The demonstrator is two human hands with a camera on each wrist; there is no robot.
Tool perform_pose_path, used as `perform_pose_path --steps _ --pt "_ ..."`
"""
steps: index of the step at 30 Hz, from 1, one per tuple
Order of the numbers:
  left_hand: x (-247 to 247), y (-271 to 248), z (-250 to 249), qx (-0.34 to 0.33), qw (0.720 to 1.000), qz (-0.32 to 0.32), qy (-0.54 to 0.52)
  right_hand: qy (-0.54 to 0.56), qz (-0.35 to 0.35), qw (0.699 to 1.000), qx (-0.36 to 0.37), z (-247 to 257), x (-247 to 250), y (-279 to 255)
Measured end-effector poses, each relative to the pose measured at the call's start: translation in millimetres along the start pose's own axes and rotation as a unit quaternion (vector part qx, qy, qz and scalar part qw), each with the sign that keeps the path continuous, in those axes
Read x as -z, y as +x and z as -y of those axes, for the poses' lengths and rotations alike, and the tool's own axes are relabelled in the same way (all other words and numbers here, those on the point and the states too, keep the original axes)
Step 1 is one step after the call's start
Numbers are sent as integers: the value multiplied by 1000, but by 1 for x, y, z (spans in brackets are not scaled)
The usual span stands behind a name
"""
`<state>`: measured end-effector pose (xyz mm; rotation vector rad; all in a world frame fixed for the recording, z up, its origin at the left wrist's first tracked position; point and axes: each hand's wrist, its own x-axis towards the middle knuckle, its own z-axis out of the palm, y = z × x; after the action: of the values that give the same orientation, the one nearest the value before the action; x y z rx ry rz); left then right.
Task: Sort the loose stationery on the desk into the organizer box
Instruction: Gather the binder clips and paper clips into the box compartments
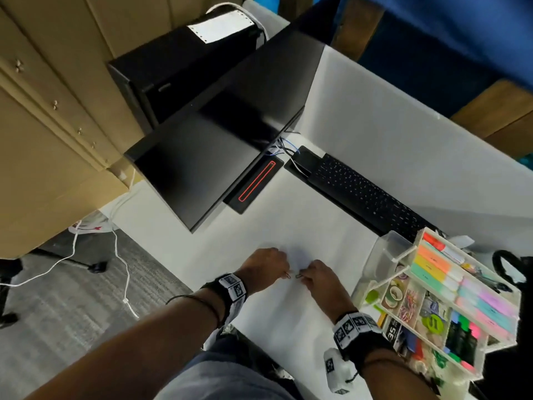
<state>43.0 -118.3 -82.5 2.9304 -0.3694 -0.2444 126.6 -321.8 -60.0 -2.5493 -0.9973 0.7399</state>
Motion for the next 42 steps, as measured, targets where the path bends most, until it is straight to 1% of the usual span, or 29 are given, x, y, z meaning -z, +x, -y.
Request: perform_pose_path --steps 3,7,10,13,15,16,18,20,23,26,30,32,34,36,38,40,42 --pt "0 0 1 -1 999 -29 -30 -33 6 999 0 5 2 7" --pt "5 3 -4 30 999 -11 -41 -31 -21 999 -6 8 0 7" --pt "12 7 -7 54 995 10 -87 -14 -33 999 -9 9 -3 3" --pt "11 7 -2 101 976 25 -191 67 -61 995 -46 7 -2 -2" --pt "10 7 4 126 960 34 -250 105 -100 986 -82 7 -1 -8" --pt "9 7 8 133 953 37 -271 106 -113 983 -96 5 -2 -11" --pt "9 7 12 141 942 38 -302 72 -107 986 -102 2 -8 -17" --pt "10 7 13 147 936 37 -317 34 -89 990 -106 -1 -15 -21" --pt "10 7 11 154 931 42 -328 28 -94 988 -122 -6 -20 -20" --pt "9 7 8 161 932 40 -322 46 -101 987 -115 -7 -23 -18" --pt "12 4 5 161 929 41 -332 27 -150 987 -57 -4 -29 -25" --pt "13 2 2 164 927 51 -333 18 -144 988 -46 -3 -30 -28" --pt "16 0 -1 167 928 55 -328 29 -132 990 -50 -3 -27 -29" --pt "17 -1 -3 169 927 60 -330 77 -120 988 -64 1 -18 -34" --pt "20 0 -3 175 921 61 -344 126 -124 981 -82 8 2 -43" --pt "27 2 -8 185 911 59 -363 158 -164 969 -92 11 31 -61" --pt "39 9 -18 195 899 52 -388 173 -230 951 -112 7 61 -87"
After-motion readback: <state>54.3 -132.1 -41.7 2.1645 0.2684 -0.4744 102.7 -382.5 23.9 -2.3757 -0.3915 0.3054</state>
